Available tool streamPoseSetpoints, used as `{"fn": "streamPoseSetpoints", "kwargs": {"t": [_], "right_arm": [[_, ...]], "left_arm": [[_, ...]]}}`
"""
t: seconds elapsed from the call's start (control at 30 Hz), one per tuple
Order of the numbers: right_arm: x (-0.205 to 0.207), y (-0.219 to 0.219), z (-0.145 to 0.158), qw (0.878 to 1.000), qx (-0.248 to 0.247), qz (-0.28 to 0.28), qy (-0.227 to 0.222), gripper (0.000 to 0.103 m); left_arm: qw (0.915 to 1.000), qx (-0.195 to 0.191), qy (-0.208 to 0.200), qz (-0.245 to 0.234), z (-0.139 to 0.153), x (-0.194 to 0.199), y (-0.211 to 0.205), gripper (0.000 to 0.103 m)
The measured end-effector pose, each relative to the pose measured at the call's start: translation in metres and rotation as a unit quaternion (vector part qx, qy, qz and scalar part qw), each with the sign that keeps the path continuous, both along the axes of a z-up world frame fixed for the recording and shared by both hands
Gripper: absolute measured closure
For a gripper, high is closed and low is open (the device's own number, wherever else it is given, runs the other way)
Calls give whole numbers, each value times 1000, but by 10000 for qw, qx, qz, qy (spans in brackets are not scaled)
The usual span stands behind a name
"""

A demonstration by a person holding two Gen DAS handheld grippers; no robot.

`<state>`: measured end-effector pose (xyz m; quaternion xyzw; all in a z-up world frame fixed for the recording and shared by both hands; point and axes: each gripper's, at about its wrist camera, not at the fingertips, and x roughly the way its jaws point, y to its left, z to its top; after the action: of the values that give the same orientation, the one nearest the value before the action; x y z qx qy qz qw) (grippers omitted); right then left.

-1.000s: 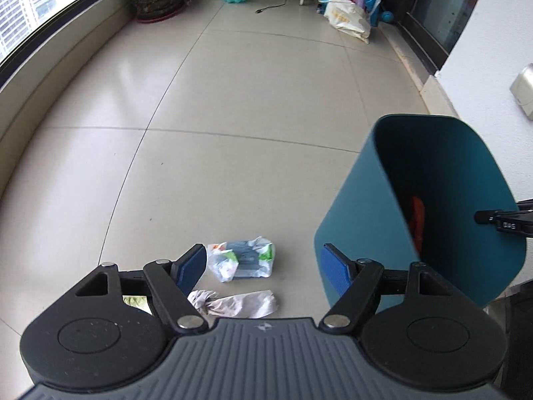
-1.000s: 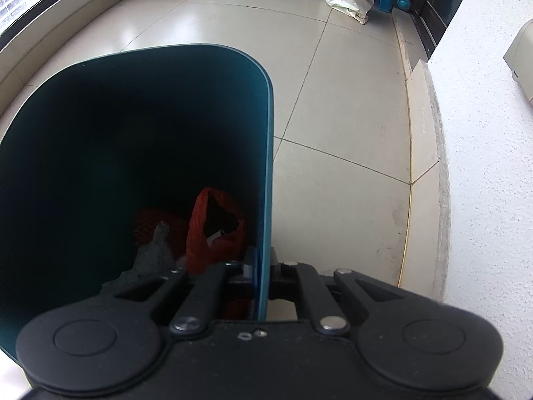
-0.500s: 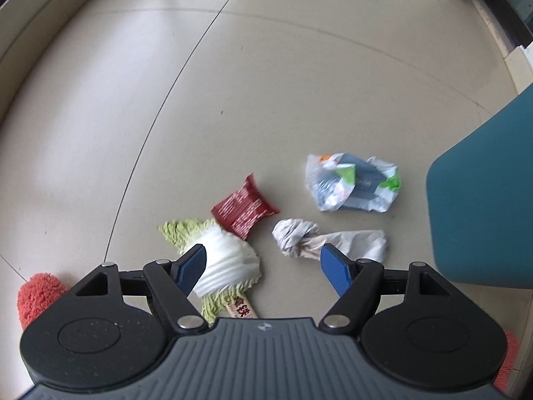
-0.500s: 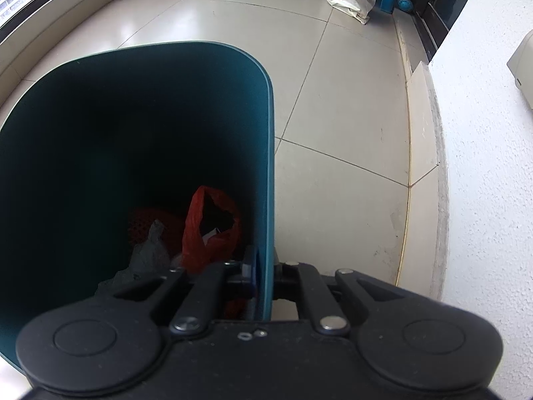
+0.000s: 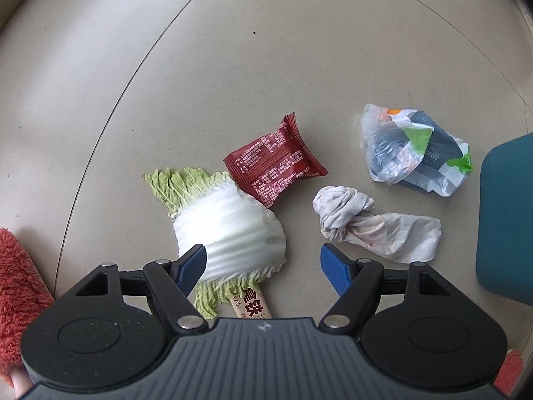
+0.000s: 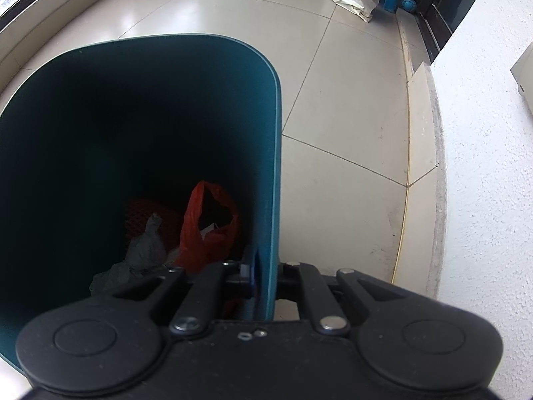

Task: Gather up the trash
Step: 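Close the left gripper on the white cabbage leaves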

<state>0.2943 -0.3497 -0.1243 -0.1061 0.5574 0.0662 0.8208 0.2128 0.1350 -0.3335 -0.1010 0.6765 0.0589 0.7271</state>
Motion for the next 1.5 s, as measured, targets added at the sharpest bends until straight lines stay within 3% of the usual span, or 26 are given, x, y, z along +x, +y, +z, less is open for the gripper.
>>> {"fn": "streamPoseSetpoints", "kwargs": {"t": [0.13,0.2,0.37,0.5,0.57,0.63,0.73,0.83,1.0,1.1,1.23,1.33,1.5], "right_arm": [[2,5,0,10000,-15,-16,7,97],[2,5,0,10000,-26,-29,15,96],[4,9,-1,10000,-85,-36,34,96],[6,11,-2,9999,-129,-58,69,95],[7,12,-3,9998,-157,-58,80,95],[8,13,-4,9998,-170,-71,90,95],[10,15,-5,9997,-176,-123,106,95],[11,17,-4,9996,-209,-120,115,94],[13,17,-5,9996,-215,-112,123,94],[13,17,-6,9996,-223,-115,136,94],[15,19,-8,9994,-264,-139,161,94],[15,21,-9,9993,-304,-137,165,93],[14,23,-10,9992,-326,-157,162,93]], "left_arm": [[9968,477,280,-584,-16,0,-21,28],[9959,617,300,-585,-21,1,-23,28],[9977,498,228,-400,-29,9,-20,21],[9961,654,330,-487,-33,11,-28,20],[9961,674,470,-313,-32,12,-31,20],[9974,573,324,-277,-23,13,-30,20],[9955,824,40,-460,-12,15,-28,19],[9970,563,148,-513,-20,20,-23,19],[9900,1090,251,-865,-40,20,-26,18],[9919,916,284,-827,-50,20,-24,18],[9945,736,261,-700,-60,16,-11,7],[9965,652,268,-439,-63,15,0,8],[9987,467,122,-165,-64,7,14,18]]}}
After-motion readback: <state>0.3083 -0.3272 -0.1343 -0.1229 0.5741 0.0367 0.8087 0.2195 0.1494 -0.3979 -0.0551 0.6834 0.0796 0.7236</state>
